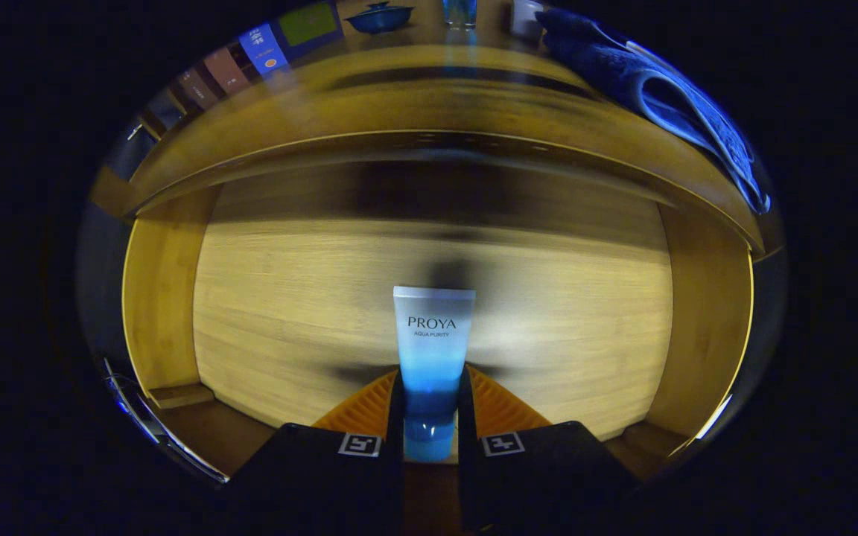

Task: Pull open the drawer, take out the items inside it, and place them on the countertop above the cabinet.

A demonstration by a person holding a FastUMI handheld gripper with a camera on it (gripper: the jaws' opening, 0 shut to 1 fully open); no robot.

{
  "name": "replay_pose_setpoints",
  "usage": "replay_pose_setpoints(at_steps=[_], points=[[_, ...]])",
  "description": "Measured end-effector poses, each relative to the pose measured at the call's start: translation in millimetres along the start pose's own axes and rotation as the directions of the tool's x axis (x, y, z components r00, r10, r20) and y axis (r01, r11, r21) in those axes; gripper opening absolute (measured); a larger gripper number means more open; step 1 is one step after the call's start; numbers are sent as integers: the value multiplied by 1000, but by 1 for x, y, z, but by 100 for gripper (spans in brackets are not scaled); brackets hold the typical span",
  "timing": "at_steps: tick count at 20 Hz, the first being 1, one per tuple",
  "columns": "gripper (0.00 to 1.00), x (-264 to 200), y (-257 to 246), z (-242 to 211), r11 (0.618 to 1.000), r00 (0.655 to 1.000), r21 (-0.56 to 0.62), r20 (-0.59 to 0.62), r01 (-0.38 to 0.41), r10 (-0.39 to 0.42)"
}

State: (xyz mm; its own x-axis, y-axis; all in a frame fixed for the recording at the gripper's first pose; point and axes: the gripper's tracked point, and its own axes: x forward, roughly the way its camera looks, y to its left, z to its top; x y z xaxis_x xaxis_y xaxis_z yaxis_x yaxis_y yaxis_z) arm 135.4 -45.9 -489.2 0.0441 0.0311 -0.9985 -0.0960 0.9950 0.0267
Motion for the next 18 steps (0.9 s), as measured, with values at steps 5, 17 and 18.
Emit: replay_pose_setpoints(at_steps=[5,17,18], points=[[34,-34,6,4,998,996,19,54,-67,66],[34,-166,27,71,992,969,-71,216,-105,118],[34,-169,28,83,992,969,-73,220,-100,114]])
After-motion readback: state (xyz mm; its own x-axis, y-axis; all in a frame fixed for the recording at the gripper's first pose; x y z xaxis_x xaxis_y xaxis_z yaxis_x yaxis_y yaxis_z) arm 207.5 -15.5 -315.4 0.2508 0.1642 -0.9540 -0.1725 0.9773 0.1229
